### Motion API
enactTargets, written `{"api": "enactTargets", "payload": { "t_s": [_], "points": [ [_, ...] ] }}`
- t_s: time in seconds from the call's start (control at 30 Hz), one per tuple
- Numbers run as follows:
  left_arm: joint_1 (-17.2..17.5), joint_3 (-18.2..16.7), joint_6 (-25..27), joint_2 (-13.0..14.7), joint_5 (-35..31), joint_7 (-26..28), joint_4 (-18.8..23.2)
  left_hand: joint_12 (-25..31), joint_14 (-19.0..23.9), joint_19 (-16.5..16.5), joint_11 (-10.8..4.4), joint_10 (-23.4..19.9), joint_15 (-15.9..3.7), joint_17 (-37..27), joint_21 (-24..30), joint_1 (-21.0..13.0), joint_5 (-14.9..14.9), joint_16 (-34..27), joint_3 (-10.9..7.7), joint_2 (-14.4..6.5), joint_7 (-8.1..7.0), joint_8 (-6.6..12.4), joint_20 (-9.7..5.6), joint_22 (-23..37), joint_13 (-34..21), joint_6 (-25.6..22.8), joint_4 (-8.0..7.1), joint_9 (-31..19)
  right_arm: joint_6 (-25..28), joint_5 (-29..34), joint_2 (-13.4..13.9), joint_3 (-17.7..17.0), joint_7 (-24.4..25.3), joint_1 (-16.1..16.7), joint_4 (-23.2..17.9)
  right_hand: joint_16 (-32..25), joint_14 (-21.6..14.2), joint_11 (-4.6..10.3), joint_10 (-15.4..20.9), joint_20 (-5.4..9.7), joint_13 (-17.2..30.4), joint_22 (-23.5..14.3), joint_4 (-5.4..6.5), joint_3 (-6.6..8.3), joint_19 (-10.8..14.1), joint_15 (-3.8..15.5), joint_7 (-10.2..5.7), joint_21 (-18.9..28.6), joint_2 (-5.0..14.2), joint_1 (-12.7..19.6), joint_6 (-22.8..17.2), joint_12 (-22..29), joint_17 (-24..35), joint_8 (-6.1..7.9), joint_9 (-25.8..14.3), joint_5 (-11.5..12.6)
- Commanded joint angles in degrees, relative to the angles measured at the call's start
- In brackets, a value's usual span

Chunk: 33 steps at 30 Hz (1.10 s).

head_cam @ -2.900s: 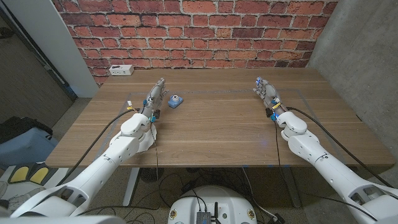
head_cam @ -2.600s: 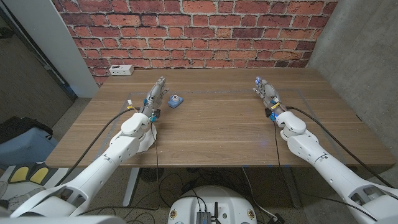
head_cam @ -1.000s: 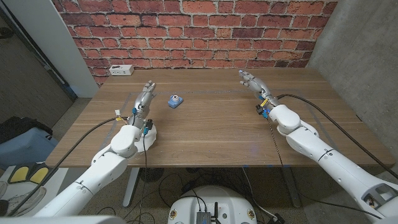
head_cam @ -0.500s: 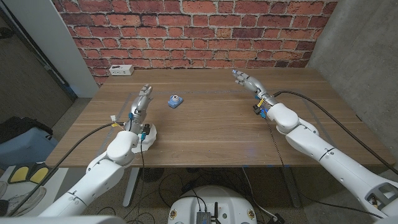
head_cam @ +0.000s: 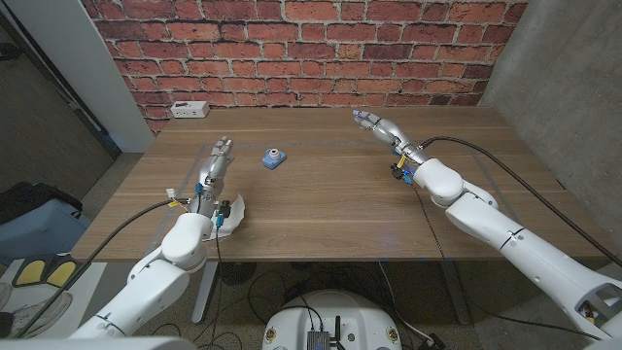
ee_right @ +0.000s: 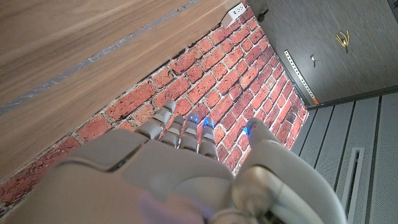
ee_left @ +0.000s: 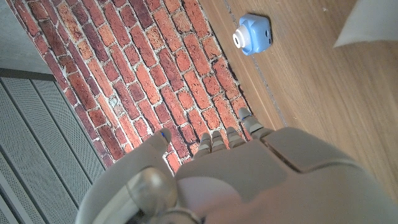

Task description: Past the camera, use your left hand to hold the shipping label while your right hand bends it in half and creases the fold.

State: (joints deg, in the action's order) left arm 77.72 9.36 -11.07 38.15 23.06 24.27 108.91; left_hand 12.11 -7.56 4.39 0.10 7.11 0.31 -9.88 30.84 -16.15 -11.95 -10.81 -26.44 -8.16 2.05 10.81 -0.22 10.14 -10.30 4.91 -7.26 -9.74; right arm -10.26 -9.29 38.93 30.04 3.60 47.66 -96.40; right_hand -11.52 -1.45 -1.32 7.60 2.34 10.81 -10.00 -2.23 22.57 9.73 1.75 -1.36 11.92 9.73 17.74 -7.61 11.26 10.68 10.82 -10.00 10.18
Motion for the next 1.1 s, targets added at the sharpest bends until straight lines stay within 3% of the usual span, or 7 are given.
{"api": "enactTargets", "payload": {
  "t_s": [0.03, 0.47, 0.6, 0.83, 0.97, 1.1],
  "points": [
    [3.1, -1.6, -0.1, -0.6, -1.2, 1.0, 2.1, 0.2, 0.3, -0.2, 0.04, -0.5, 0.01, -0.1, -0.3, 0.4, -0.1, -0.2, 0.0, 0.1, 0.1, 0.21, 0.14, 0.1, -0.1, -0.2, 0.18, -0.2, 1.1, 4.4, 1.0, 1.3, -0.9, -0.4, -2.4, -0.2, -0.4, 0.25, 0.5, 2.86, 0.1, -0.2, -0.32, 0.51, 0.7, 0.61, -0.18, 0.0, 0.26, 0.9, -0.9, 0.5, 0.1, 0.42, -0.3, 0.0],
    [6.9, -3.7, 0.2, -1.5, -1.7, 2.1, 4.6, 0.1, 0.4, -0.4, 0.06, -0.5, -0.03, -0.1, -0.4, 0.6, -0.1, -0.1, 0.06, 0.1, 0.16, 0.09, 0.21, 0.1, -0.1, -0.3, 0.22, -0.2, 2.1, 7.0, 1.7, 2.2, -2.4, -0.9, -4.5, -0.2, -0.4, 0.34, 0.6, 2.99, 0.1, -0.1, -0.5, 0.7, 0.8, 0.69, -0.3, 0.0, 0.31, 1.3, -1.1, 0.5, 0.1, 0.36, -0.3, 0.1],
    [8.0, -4.4, 0.2, -1.8, -1.8, 2.3, 5.2, 0.3, 1.2, -0.8, 0.86, -1.5, 1.15, -0.1, -0.6, 0.9, 0.0, -0.2, 0.19, 0.2, 0.63, 0.08, 1.46, 0.1, -0.2, -0.7, 0.24, -0.2, 2.3, 7.9, 1.8, 2.6, -3.1, -1.3, -5.0, -0.2, -0.5, 0.29, 0.6, 2.96, 0.1, -0.1, -0.55, 0.73, 0.8, 0.74, -0.29, 0.0, 0.29, 1.4, -1.2, 0.4, 0.1, 0.32, -0.3, 0.1],
    [9.9, -5.9, 0.1, -2.2, -2.1, 2.5, 6.0, 0.5, 2.1, -1.6, 1.25, -2.6, 1.53, -0.1, -0.6, 1.1, 0.0, -0.4, 0.32, 0.3, 1.3, 0.28, 1.45, 0.1, -0.2, -1.7, 0.25, -0.3, 3.1, 9.8, 1.9, 3.6, -4.5, -2.3, -6.0, -0.2, -0.4, 0.66, 0.6, 3.0, 0.1, -0.1, -0.63, 0.76, 0.8, 0.78, -0.43, 0.0, 0.25, 1.5, -1.2, 0.4, 0.1, 0.25, -0.3, 0.0],
    [10.7, -6.5, 0.1, -2.5, -2.0, 2.2, 6.3, 0.8, 4.0, -2.5, 2.21, -4.2, 2.33, -0.1, -0.7, 1.5, 0.0, -0.7, 0.52, 0.4, 1.63, 0.21, 3.14, 0.1, -0.2, -2.3, 0.25, -0.3, 3.3, 10.4, 1.8, 4.2, -5.2, -2.8, -6.1, -0.1, -0.4, 0.65, 0.6, 2.66, 0.1, -0.1, -0.63, 0.76, 0.6, 0.8, -0.43, -0.1, 0.24, 1.6, -1.2, 0.3, 0.2, 0.22, -0.3, 0.0],
    [11.1, -6.9, -0.1, -2.7, -1.9, 1.7, 6.1, 0.8, 4.9, -2.8, 3.03, -4.8, 3.08, -0.1, -0.8, 1.8, 0.0, -0.8, 0.66, 0.5, 1.92, 0.18, 3.65, 0.1, -0.2, -2.7, 0.23, -0.3, 3.6, 11.4, 1.6, 4.7, -5.7, -3.2, -6.4, -0.1, -0.4, 0.63, 0.6, 2.52, 0.1, -0.1, -0.65, 0.76, 0.6, 0.79, -0.64, -0.1, 0.23, 1.6, -1.3, 0.3, 0.2, 0.23, -0.3, 0.0]
  ]
}}
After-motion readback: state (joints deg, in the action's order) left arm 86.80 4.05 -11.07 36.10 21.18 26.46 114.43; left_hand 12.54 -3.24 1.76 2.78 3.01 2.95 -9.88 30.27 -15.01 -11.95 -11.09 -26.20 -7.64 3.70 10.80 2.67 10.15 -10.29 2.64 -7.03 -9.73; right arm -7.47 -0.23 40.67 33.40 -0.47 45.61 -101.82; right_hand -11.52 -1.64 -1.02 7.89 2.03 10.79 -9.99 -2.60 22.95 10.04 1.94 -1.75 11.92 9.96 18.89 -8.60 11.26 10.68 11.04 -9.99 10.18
